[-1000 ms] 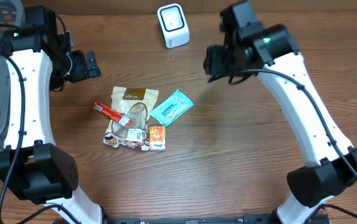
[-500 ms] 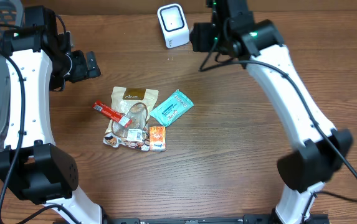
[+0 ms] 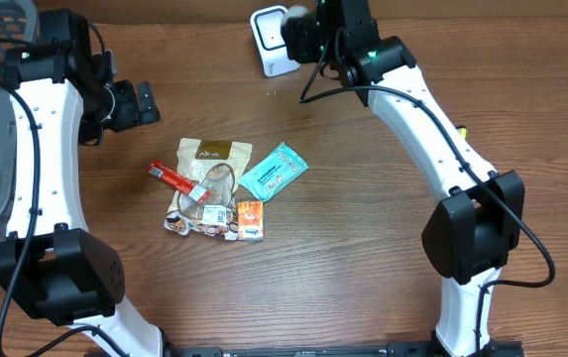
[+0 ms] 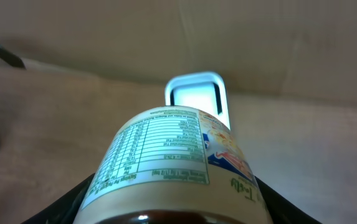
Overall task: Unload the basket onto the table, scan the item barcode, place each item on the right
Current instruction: 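Carry the jar to the white scanner and hold it there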
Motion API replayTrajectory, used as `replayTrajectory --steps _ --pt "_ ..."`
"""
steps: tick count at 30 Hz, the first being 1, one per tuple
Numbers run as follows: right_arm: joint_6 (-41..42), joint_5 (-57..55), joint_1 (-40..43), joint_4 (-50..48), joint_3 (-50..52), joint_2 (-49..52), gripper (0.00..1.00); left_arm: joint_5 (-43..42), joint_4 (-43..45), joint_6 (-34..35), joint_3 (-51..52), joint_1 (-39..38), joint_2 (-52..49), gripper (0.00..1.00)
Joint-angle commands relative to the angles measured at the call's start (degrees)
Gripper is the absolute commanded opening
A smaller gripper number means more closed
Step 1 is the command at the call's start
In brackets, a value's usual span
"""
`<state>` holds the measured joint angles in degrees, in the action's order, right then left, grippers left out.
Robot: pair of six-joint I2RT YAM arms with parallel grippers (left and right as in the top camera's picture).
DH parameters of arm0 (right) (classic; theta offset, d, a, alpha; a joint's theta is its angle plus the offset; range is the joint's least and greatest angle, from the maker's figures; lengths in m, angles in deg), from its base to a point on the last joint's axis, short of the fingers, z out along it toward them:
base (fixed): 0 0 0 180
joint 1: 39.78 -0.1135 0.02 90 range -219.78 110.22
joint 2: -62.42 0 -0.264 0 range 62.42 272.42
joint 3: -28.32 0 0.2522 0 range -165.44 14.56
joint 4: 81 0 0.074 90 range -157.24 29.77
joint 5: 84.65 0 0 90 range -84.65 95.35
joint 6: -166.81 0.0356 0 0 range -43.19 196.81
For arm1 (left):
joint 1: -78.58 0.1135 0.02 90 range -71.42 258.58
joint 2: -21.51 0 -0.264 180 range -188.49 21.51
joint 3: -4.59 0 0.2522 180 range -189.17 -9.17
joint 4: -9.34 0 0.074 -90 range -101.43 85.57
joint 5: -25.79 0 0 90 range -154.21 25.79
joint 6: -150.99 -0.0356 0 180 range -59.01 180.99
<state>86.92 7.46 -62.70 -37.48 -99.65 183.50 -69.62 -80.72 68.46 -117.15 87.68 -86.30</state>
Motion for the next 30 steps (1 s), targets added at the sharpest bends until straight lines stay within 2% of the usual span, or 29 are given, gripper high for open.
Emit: replayTrajectory --steps 1,17,28,30 --pt "-3.1 -0.4 -0.2 -4.9 -0.9 3.9 0.04 -0.4 0.1 -0.7 0.2 -0.2 0.3 1.0" --pt "-3.1 -0.4 -0.2 -41.8 -0.9 20.1 0.04 -0.4 0.1 -0.7 0.2 -0.2 0.3 1.0" --pt "-2.5 -1.6 -0.2 -53.9 -0.9 27.2 0.04 -0.4 0.1 -0.7 0.2 -0.2 0.3 1.0" --pt "-1.2 -1.6 -0.2 -55.6 -0.9 28.6 0.11 -0.4 0.1 -0.7 0.2 -0.2 0.3 1.0"
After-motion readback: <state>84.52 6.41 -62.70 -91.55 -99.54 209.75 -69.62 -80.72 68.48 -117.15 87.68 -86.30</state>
